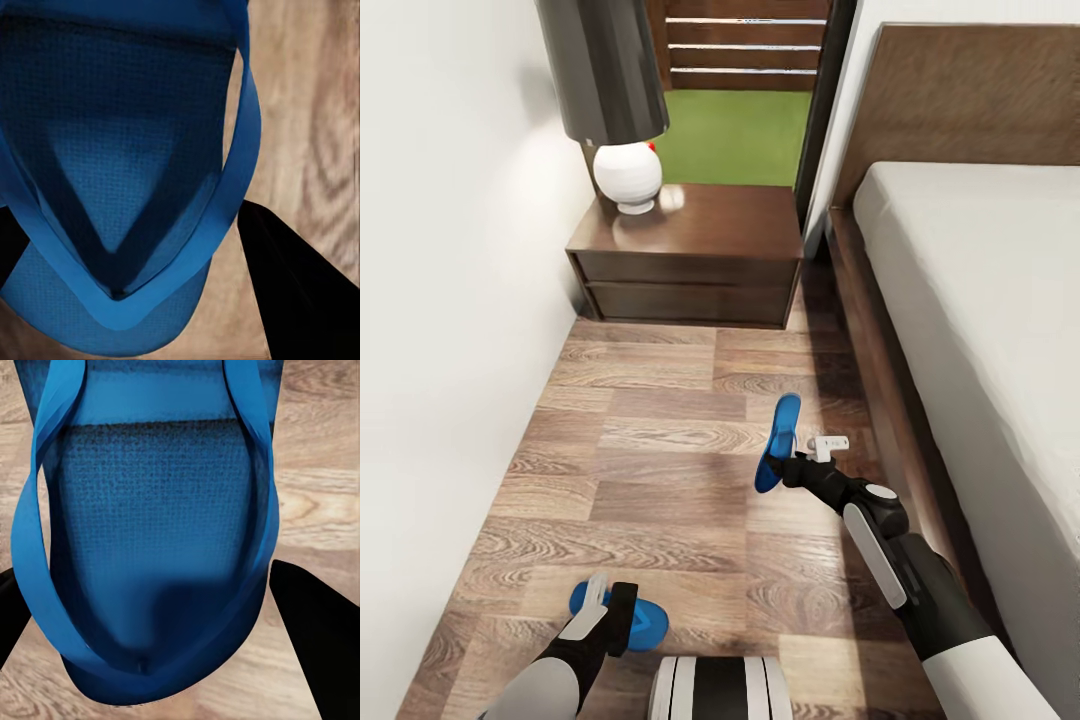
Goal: In the bedroom, move the book from the bed onto either nightstand, and place the two sandals side by side next to the bed.
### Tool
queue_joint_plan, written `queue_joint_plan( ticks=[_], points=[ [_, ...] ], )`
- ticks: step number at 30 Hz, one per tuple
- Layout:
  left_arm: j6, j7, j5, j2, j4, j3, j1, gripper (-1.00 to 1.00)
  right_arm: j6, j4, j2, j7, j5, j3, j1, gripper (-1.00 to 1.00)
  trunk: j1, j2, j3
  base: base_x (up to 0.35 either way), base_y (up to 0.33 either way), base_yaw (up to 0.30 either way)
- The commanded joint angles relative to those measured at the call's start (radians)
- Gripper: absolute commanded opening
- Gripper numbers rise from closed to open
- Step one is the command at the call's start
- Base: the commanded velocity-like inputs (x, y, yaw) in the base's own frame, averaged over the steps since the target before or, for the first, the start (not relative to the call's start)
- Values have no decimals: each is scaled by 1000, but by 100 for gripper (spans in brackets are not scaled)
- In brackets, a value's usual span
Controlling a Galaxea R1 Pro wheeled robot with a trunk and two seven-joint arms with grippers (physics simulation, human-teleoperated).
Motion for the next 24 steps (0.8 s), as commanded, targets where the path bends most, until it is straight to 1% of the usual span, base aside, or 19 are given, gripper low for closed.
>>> queue_joint_plan(
  ticks=[1, 24],
  points=[
    [6, 5, 8, -1, -4, 0, 0, -100, 4, -1, -1, 0, -1, 1, 0, -100, -1, 0, 3, 0, 0, 0],
    [5, 5, 8, -1, -4, 0, 0, -100, 4, -1, -1, 0, -1, 1, 0, -100, -11, 5, 92, 0, 0, 0]
  ],
)
